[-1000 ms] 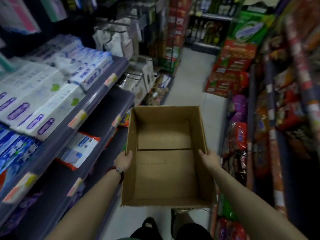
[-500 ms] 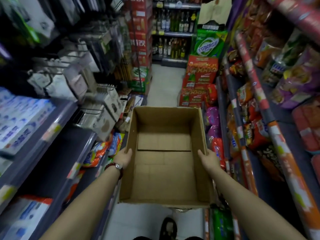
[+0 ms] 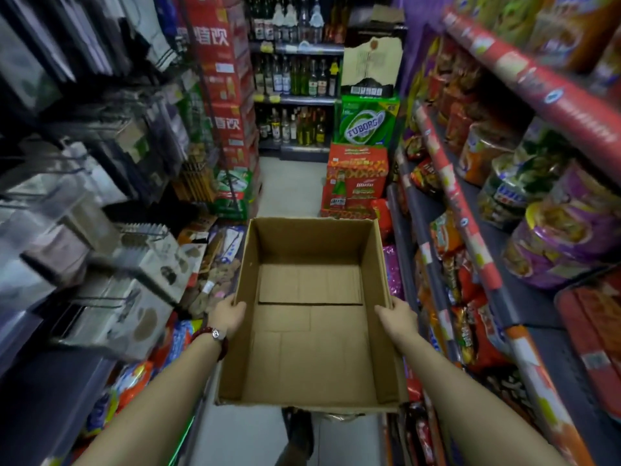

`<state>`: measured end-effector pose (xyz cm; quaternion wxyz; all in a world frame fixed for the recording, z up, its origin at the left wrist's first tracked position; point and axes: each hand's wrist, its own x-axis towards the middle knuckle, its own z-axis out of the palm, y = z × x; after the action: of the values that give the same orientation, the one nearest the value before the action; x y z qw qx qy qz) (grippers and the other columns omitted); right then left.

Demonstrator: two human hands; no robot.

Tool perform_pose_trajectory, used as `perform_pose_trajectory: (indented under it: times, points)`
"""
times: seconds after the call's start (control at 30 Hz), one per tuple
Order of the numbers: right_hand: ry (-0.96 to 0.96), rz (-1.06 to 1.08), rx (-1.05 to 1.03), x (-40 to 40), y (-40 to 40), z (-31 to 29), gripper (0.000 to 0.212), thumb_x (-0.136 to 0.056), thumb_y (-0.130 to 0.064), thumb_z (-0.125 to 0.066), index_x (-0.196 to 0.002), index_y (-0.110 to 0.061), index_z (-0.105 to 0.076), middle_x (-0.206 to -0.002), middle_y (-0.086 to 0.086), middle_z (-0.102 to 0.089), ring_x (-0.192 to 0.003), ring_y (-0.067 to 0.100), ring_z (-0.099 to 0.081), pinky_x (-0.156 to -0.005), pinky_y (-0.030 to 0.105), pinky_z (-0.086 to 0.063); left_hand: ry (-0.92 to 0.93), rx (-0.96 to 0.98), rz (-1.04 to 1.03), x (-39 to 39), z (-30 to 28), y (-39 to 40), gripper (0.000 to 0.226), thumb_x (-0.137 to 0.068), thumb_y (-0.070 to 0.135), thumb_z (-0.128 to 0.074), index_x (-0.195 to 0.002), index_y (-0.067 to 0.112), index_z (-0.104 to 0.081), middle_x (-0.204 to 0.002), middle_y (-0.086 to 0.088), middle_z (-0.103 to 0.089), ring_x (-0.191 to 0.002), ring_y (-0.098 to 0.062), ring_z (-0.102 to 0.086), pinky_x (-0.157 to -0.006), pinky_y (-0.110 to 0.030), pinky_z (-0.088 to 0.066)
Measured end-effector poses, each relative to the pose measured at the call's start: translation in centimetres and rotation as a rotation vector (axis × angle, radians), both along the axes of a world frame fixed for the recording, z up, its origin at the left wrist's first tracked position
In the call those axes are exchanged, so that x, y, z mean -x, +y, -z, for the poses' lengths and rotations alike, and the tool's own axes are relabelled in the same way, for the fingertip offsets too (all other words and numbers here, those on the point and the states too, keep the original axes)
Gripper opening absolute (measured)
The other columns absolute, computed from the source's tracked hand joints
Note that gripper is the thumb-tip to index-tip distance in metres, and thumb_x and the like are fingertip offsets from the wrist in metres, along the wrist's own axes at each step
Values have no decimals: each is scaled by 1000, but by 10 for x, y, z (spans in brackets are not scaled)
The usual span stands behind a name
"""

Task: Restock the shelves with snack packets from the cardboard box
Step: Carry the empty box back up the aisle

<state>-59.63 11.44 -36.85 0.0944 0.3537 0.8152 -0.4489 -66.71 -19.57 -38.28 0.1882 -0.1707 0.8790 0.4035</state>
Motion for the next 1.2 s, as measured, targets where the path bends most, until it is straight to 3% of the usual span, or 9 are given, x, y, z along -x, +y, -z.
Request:
perform_pose_trajectory:
  times: [0.17, 0.33, 0.5, 0.63, 0.77, 0.87, 1.07, 1.2]
  points:
    - [1, 32, -19, 89, 21, -9, 55, -94, -27, -57, -144, -8, -41, -140, 16, -51, -130, 35, -46, -107, 39, -37, -54, -32, -19, 98, 17, 22, 48, -95, 29, -45, -137, 6, -46, -137, -16, -52, -125, -36, -49, -108, -40, -37]
    - [3, 77, -1, 171, 49, -12, 55, -91, -35, -59, -140, -13, -47, -133, 15, -58, -122, 34, -54, -105, 47, -43, -69, -41, 22, 194, 25, 44, 46, -95, 35, -44, -134, 12, -51, -127, -17, -61, -114, -37, -57, -102, -44, -44]
    - [5, 126, -11, 235, 78, -24, 50, -94, -30, -57, -139, -10, -48, -133, 16, -57, -124, 35, -51, -102, 39, -41, -45, -100, 82, 263, -15, 91, 44, -99, 27, -41, -138, 7, -45, -135, -17, -54, -121, -35, -52, -104, -39, -40]
    - [-13, 164, -1, 287, 107, -16, 51, -92, -34, -57, -138, -13, -50, -131, 14, -59, -121, 34, -54, -102, 41, -44, -43, -89, 90, 319, -23, 128, 49, -100, 22, -39, -145, 3, -31, -150, -16, -36, -137, -32, -36, -110, -35, -28]
    - [-28, 182, 18, 350, 138, -7, 51, -92, -35, -56, -137, -12, -51, -130, 14, -59, -119, 33, -55, -100, 39, -45, -23, -53, 114, 383, -21, 161, 44, -101, 21, -39, -139, 0, -41, -141, -17, -47, -128, -34, -45, -101, -32, -36]
    - [-12, 175, 38, 399, 162, -7, 51, -92, -35, -56, -138, -13, -51, -131, 13, -59, -119, 32, -55, -101, 41, -46, -47, -33, 86, 429, -22, 183, 49, -101, 24, -39, -144, 2, -32, -148, -17, -38, -134, -34, -39, -106, -33, -32]
    - [-3, 105, -8, 494, 207, -13, 52, -95, -28, -55, -141, -7, -45, -153, 10, -35, -136, 31, -39, -109, 35, -34, -59, 19, 76, 502, -29, 216, 52, -101, 31, -38, -147, 7, -29, -149, -15, -37, -134, -33, -40, -108, -34, -31]
    - [-8, 68, -34, 534, 227, -13, 37, -95, -26, -53, -128, -9, -59, -126, 15, -62, -117, 35, -55, -96, 34, -45, -12, 54, 104, 544, -33, 239, 45, -101, 23, -38, -141, 2, -37, -146, -17, -42, -132, -33, -41, -104, -31, -32]
